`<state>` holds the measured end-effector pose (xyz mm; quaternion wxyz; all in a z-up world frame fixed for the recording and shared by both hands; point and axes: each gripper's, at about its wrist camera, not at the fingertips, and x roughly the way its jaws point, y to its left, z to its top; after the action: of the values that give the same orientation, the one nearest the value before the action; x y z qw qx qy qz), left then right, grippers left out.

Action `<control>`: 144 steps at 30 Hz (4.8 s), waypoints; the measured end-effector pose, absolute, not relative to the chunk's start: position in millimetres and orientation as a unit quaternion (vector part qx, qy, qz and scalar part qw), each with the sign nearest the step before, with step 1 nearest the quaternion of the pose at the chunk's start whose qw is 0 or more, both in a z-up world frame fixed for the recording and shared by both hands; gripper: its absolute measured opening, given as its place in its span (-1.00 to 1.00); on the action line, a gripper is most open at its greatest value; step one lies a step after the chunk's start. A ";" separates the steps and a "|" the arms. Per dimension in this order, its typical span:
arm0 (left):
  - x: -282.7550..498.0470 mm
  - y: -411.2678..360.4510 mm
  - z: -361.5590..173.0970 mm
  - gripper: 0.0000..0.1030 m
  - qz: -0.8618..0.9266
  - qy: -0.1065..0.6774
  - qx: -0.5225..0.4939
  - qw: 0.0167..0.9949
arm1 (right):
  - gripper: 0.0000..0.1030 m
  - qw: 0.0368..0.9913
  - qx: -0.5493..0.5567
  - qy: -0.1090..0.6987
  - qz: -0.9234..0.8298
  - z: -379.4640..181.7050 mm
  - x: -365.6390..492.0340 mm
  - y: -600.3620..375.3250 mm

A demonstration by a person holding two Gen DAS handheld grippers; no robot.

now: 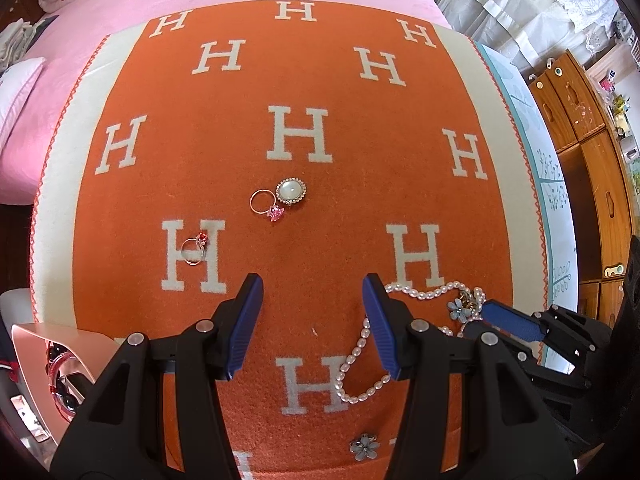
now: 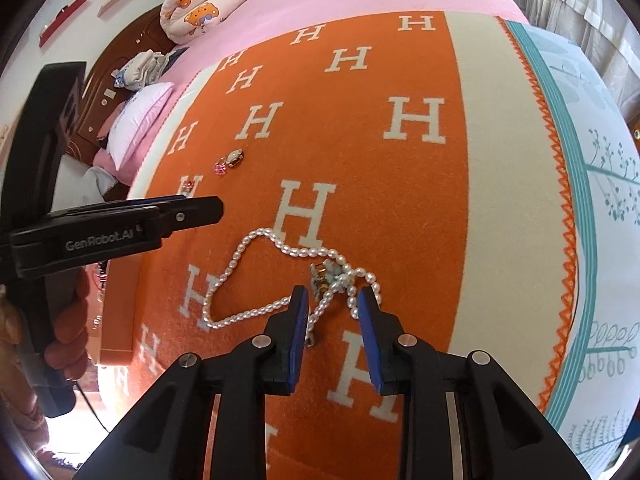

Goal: Organize jewelry
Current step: 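Lift the pearl necklace with the right tool, gathering the strand off the blanket, then raise the necklace in the right tool while the left tool grasps the blue flower brooch, then carry the brooch in the left tool and necklace in the right tool over the tray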

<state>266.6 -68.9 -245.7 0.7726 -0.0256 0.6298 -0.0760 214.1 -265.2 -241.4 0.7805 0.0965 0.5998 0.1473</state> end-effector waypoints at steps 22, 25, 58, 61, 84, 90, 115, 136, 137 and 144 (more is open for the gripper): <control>271.1 -64.3 -250.8 -0.06 -0.071 0.631 -0.024 0.772 | -0.89 0.781 0.105 0.598 0.149 -250.4 208.2 -249.8; 275.8 -60.2 -249.8 -0.06 -0.066 0.629 -0.028 0.774 | -0.90 0.777 0.108 0.599 0.160 -250.3 207.7 -249.9; 216.0 -50.4 -229.0 -0.06 -0.095 0.641 -0.005 0.762 | -0.90 0.830 0.167 0.415 0.334 -39.6 130.0 -270.7; 232.3 -52.5 -226.1 -0.06 -0.097 0.632 0.002 0.769 | -0.91 0.837 0.171 0.397 0.336 -23.8 129.0 -277.1; 157.4 -91.3 -253.3 -0.06 -0.173 0.678 0.041 0.713 | -0.90 0.839 0.182 0.428 0.282 -55.7 134.7 -303.2; 143.6 -102.8 -263.3 -0.25 -0.162 0.677 0.048 0.716 | -0.90 0.835 0.177 0.437 0.282 -66.0 133.2 -293.3; 99.8 -35.6 -201.9 -0.71 -0.130 0.626 0.015 0.769 | -0.90 0.838 0.149 0.431 0.300 -45.4 118.6 -252.7; 71.2 153.0 -152.6 -0.71 0.002 0.595 -0.064 0.802 | -0.90 0.795 0.057 0.422 0.433 6.6 124.1 -23.0; 70.0 155.4 -153.5 -0.71 0.002 0.594 -0.065 0.802 | -0.90 0.792 0.053 0.428 0.433 3.9 124.3 -13.5; 66.7 169.1 -161.6 -0.71 -0.005 0.591 -0.073 0.804 | -0.91 0.768 0.017 0.487 0.417 -42.9 123.6 45.1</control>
<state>66.7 169.1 -161.6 0.8037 -0.0729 0.5905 -0.0051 123.6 45.1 -42.9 0.7676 0.0169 0.4867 0.4167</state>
